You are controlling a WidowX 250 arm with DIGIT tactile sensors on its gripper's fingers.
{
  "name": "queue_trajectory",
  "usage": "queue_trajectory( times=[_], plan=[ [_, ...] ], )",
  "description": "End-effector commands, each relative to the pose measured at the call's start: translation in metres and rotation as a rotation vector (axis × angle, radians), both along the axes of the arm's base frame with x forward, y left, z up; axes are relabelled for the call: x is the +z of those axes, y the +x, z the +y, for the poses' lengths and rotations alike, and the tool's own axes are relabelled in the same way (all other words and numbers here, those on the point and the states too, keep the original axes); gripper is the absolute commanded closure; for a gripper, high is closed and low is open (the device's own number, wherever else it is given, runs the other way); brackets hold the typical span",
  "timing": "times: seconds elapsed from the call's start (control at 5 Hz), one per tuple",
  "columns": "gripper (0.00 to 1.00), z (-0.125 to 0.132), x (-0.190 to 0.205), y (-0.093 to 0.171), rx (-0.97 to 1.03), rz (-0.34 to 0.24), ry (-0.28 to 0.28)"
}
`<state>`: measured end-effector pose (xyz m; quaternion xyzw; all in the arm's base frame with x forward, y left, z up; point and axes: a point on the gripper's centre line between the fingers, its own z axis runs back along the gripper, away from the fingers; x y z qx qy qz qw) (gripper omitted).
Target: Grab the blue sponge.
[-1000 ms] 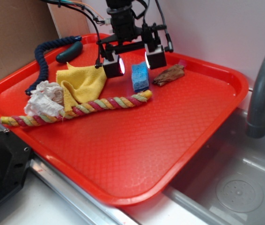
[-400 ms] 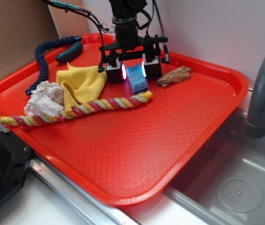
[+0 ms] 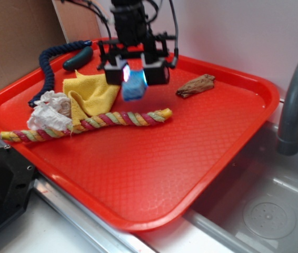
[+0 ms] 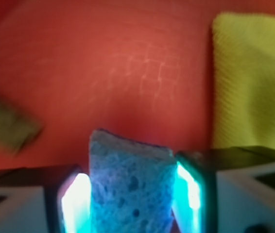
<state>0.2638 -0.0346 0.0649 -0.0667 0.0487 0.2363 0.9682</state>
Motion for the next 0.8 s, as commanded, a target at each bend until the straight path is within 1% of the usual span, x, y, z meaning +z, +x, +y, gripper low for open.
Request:
queue_trajectory(
  times=[0.0, 0.2, 0.4, 0.6],
  plan=[
    [1.0, 0.01, 0.104, -0.021, -0.444, -0.087, 0.055],
    [1.0, 0.016, 0.15, -0.044, -0.487, -0.186, 0.118],
    [1.0, 0.025, 0.162, -0.053, -0.464, -0.225, 0.115],
    [1.0, 0.036, 0.17, -0.062, -0.432, -0.269, 0.081]
  ],
)
